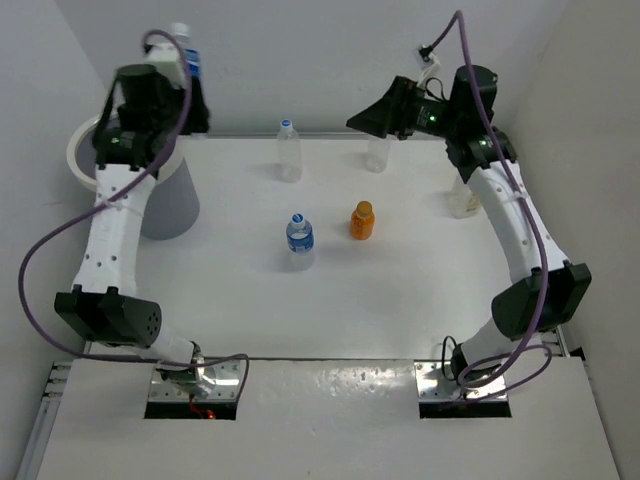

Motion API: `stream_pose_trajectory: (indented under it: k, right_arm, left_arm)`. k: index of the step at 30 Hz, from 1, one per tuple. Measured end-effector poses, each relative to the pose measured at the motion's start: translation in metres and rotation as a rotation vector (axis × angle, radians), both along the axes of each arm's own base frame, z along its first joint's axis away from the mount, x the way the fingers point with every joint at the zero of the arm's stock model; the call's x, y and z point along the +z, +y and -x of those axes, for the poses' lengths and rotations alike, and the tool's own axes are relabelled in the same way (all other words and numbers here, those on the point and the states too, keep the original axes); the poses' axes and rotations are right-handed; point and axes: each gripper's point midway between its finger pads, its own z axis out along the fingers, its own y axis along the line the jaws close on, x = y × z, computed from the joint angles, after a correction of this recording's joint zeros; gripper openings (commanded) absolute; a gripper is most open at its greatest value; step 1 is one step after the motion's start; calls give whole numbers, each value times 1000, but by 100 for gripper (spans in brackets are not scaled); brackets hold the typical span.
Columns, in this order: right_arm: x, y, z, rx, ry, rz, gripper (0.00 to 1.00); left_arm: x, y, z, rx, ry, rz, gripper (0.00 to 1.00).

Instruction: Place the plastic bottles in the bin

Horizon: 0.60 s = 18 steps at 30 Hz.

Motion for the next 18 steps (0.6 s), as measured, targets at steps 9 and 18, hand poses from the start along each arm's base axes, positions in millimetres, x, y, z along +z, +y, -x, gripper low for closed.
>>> stream_pose_trajectory:
  k: [9,18]
  right_arm:
    - [-90,84,30,193,14,186,95]
    - [-132,106,41,236,-77,336,100]
  left_arm:
    - [21,157,-11,347,-32,29,0]
    - [-62,198,-27,343,175,96,16]
